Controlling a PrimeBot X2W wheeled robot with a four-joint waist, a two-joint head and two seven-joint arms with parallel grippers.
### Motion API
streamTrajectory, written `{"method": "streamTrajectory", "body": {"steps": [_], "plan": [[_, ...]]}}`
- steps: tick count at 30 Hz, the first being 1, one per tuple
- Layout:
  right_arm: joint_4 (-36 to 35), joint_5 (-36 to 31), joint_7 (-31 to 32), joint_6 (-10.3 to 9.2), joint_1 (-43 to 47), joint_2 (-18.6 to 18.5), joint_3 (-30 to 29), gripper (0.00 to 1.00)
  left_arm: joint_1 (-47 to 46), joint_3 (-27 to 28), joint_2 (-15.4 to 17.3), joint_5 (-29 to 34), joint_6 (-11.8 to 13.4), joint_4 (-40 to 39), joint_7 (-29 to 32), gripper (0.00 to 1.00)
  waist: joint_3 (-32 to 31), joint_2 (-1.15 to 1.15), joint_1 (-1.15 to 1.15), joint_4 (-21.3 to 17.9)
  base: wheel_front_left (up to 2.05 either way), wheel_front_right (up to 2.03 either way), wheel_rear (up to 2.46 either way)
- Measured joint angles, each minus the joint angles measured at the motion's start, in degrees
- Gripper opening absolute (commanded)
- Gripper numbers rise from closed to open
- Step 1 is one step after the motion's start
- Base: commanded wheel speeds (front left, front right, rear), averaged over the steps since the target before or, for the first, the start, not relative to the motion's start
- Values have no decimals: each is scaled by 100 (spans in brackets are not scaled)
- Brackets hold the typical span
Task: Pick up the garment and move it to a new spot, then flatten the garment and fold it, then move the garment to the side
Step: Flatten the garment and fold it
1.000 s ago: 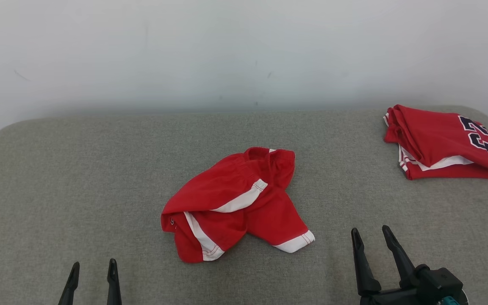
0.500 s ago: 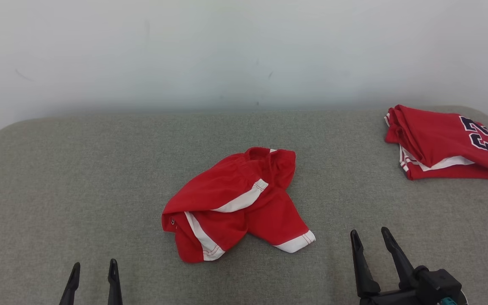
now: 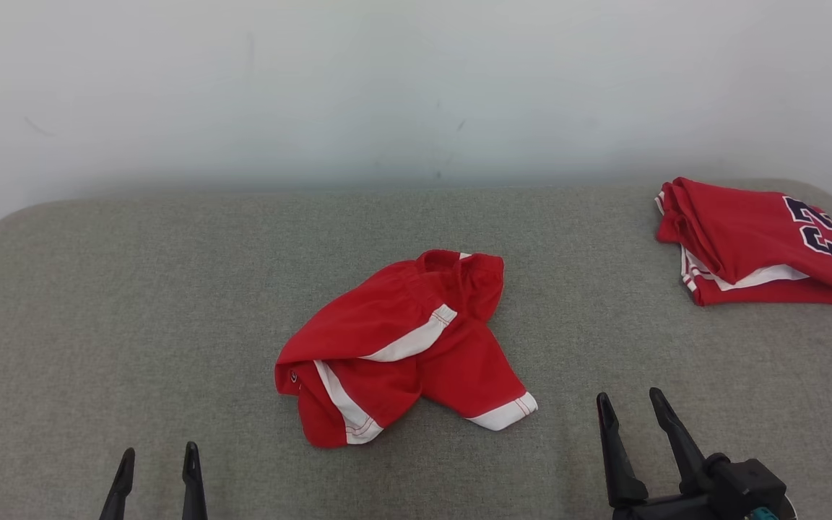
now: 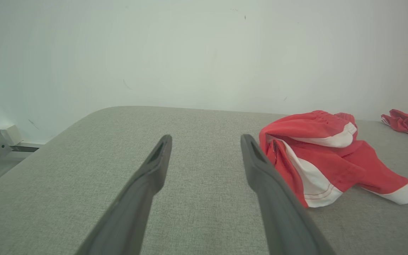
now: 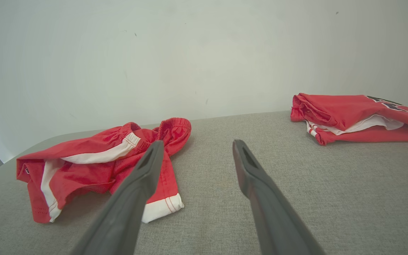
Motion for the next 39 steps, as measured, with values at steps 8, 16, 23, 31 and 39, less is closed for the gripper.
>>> {"method": "streamTrajectory", "body": {"steps": [8,16,23,31,39], "plan": [[4,0,0,0,6,0,10,100,3,22,0,-2,-2,-4,0,100,-2,0,0,4,0,0,0],[5,0,0,0,7,0,13,100,3,27,0,-1,-1,-18,0,100,9,0,0,23,0,0,0],[16,-134,0,0,-41,0,119,100,-26,-40,0,-125,7,-8,0,100,19,0,0,145,0,0,0],[375,-512,0,0,-788,-30,528,100,-215,-276,-1,-247,14,2,0,100,121,0,0,475,0,0,0],[1336,-588,1,0,-1720,-491,894,100,-404,-560,0,-356,68,75,0,100,249,0,0,879,0,0,0]]}}
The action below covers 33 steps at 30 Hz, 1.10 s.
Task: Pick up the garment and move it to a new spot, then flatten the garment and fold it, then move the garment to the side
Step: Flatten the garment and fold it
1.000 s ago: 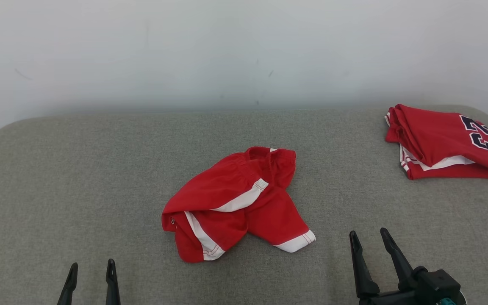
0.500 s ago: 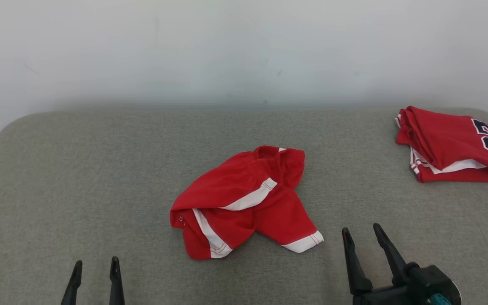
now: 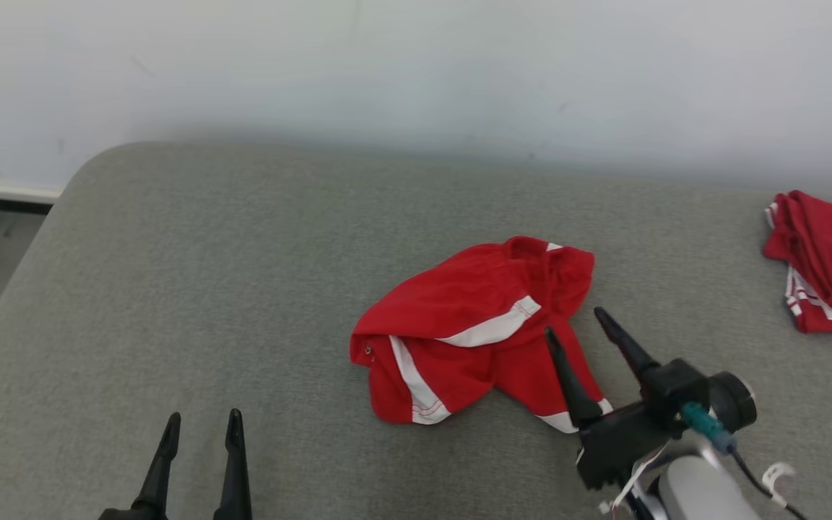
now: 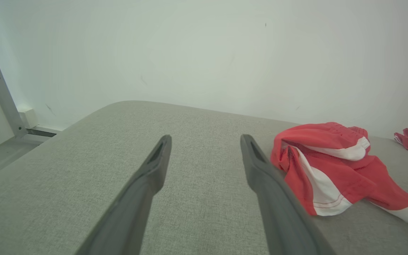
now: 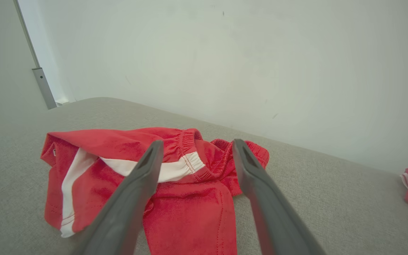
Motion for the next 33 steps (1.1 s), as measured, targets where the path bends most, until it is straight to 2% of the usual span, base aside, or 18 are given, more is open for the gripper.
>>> {"method": "streamTrajectory", "body": {"steps": [4,12,21,22,23,25,33], "plan": [[636,213,-1,0,-556,-316,191,100,-48,-157,-2,-110,38,54,0,100,62,0,0,252,0,0,0],[1911,706,252,0,-1365,-672,893,100,-153,-335,-1,-225,87,134,-1,100,182,0,0,735,0,0,0],[2673,1245,359,0,-1794,-883,1545,100,-227,-380,-1,-256,86,182,0,100,261,0,0,1063,0,0,0],[2741,1281,359,0,-1844,-895,1599,87,-233,-383,-1,-261,85,189,0,100,269,0,0,1078,0,0,0],[2827,1344,417,0,-1897,-900,1656,38,-239,-391,-1,-261,83,198,0,100,274,0,0,1092,0,0,0],[2952,1467,532,0,-1931,-904,1792,0,-251,-394,-1,-274,82,211,0,100,270,0,0,1108,0,0,0],[2966,2086,256,0,-1998,-938,2079,0,-156,-307,-2,-278,85,245,0,100,118,0,0,975,0,0,0]]}}
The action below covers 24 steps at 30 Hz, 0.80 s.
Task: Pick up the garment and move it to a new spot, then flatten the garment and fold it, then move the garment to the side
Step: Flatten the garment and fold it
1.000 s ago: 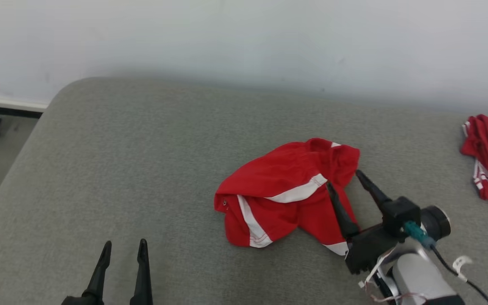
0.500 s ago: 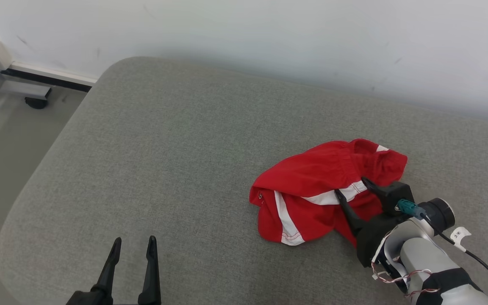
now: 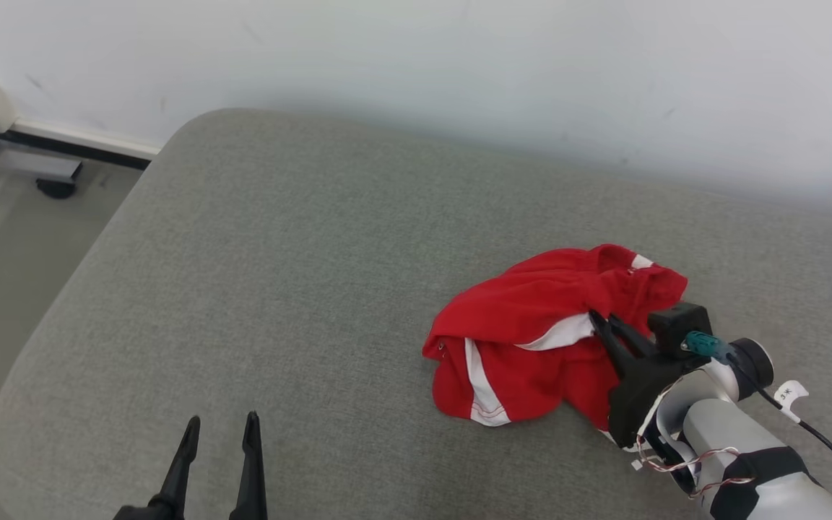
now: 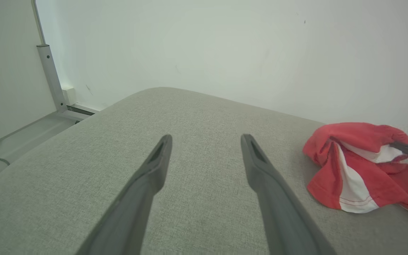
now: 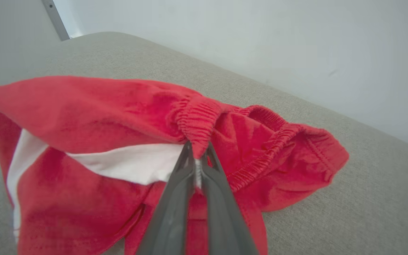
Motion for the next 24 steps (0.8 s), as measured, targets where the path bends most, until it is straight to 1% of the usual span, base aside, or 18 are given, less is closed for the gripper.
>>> {"method": "streamTrajectory", "body": {"steps": [5,11,15,19,21,24], "plan": [[-371,241,-193,0,102,-159,-132,0,160,100,-1,38,-51,11,-1,100,-127,0,0,-255,0,0,0],[-1054,278,-243,0,600,-567,-541,0,183,132,0,73,-148,29,0,100,-246,0,0,-677,0,0,0],[-1610,367,-230,0,1230,-768,-866,0,180,45,0,74,-170,52,-1,100,-307,0,-1,-945,0,0,0],[-2241,381,2,0,1992,-967,-1266,0,179,-42,-3,78,-181,66,-1,100,-353,0,-1,-1163,0,0,0],[-2599,423,193,0,2445,-981,-1474,0,182,-42,-3,79,-182,78,0,100,-377,-1,-1,-1245,0,0,0],[-3105,635,481,0,3139,-860,-1760,0,199,-33,-2,80,-185,96,0,100,-412,0,-1,-1335,0,0,0]]}}
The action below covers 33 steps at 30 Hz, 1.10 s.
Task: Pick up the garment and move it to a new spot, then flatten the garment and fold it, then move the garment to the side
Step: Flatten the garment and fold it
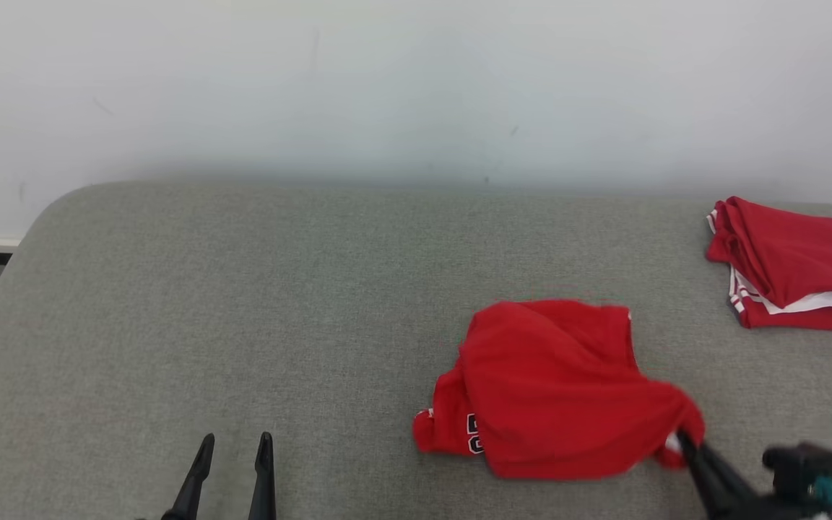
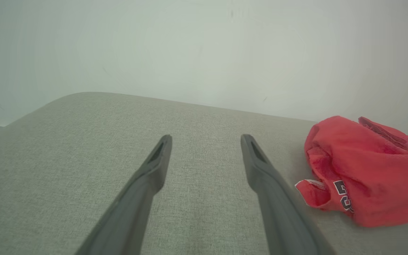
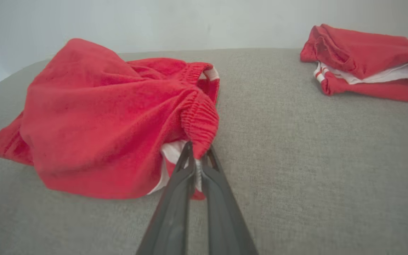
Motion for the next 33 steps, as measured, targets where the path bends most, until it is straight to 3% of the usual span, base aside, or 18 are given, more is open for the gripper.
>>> {"method": "streamTrajectory", "body": {"steps": [3,4,5,17,33], "plan": [[-296,-4,199,0,554,158,-199,0,77,1,0,7,-9,23,0,100,-37,0,0,-55,0,0,0],[-375,-31,204,0,664,223,-282,53,99,11,0,8,-15,33,0,100,-44,0,-1,-75,0,0,0],[-459,-98,203,0,741,292,-363,100,102,14,0,12,-15,41,0,100,-50,0,0,-96,0,0,0],[-1349,-955,-445,0,856,893,-926,100,76,58,0,92,-69,87,0,100,-73,0,0,-332,0,0,0],[-1193,-1916,-737,0,588,1913,-849,100,-498,-597,3,269,-181,793,-1,100,71,0,0,-748,0,0,0]]}}
